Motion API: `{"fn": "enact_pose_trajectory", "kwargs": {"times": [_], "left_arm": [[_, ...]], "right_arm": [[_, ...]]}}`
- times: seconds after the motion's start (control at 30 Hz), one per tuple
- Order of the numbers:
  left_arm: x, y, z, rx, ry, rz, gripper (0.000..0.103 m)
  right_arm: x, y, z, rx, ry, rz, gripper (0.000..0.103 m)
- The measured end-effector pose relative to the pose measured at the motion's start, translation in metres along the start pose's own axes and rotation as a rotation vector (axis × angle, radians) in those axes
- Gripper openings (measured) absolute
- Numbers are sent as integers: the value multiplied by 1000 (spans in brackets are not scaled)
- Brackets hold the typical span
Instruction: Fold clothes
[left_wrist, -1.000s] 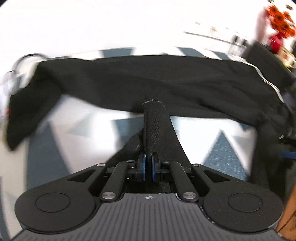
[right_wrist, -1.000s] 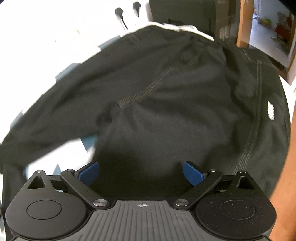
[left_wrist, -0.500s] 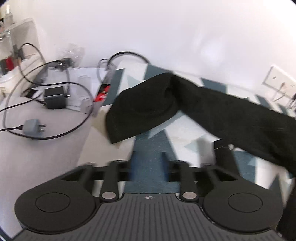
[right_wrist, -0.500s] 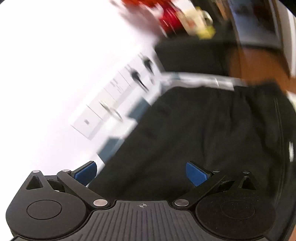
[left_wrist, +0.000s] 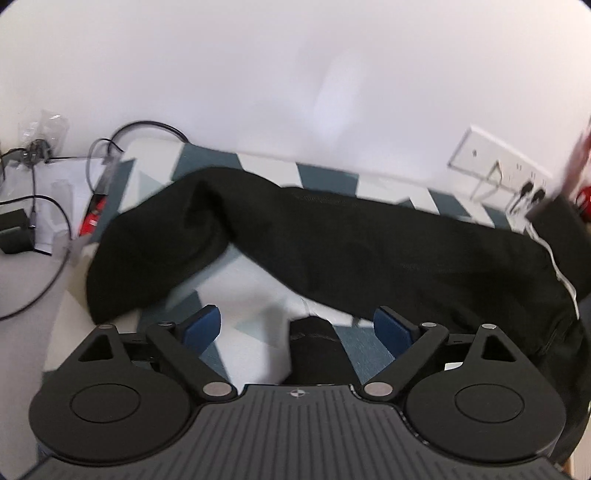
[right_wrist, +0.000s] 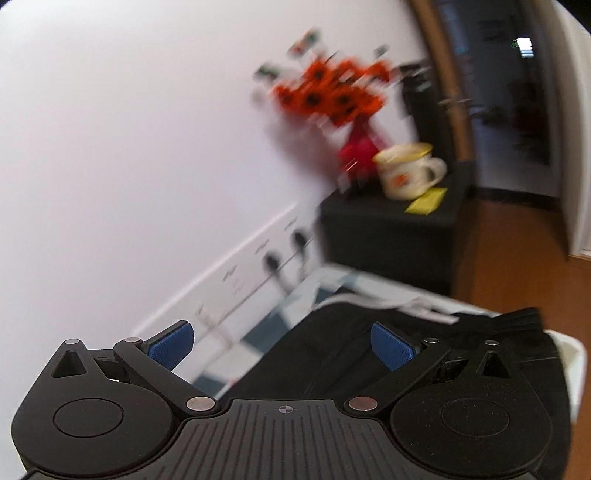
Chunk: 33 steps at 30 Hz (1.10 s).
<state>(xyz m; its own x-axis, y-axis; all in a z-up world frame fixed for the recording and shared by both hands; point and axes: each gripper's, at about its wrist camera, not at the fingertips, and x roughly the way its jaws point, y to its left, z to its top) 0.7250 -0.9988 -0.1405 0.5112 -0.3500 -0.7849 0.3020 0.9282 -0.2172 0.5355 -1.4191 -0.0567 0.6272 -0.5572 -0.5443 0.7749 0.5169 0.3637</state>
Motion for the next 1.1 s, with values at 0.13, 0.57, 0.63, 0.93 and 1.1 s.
{"fn": "enact_pose_trajectory", "kwargs": {"times": [0.13,0.57,0.63,0.93,1.1], "left_arm": [[18,-17,-12,4,56,78,92],[16,-14,-5,-71,104,411,95],[11,-9,1,-87,95,425,95],[7,13,17,-189,68,356,95],[10,16,17,-206,76,327,95]], "right_arm": [[64,24,-49,-195,205,164,95],[140,130,-205,-621,511,418,67],[133,139,-213,-662,519,453,64],[102,143,-234,-685,659,587,46],[96,146,-238,-719,576,551,56]]}}
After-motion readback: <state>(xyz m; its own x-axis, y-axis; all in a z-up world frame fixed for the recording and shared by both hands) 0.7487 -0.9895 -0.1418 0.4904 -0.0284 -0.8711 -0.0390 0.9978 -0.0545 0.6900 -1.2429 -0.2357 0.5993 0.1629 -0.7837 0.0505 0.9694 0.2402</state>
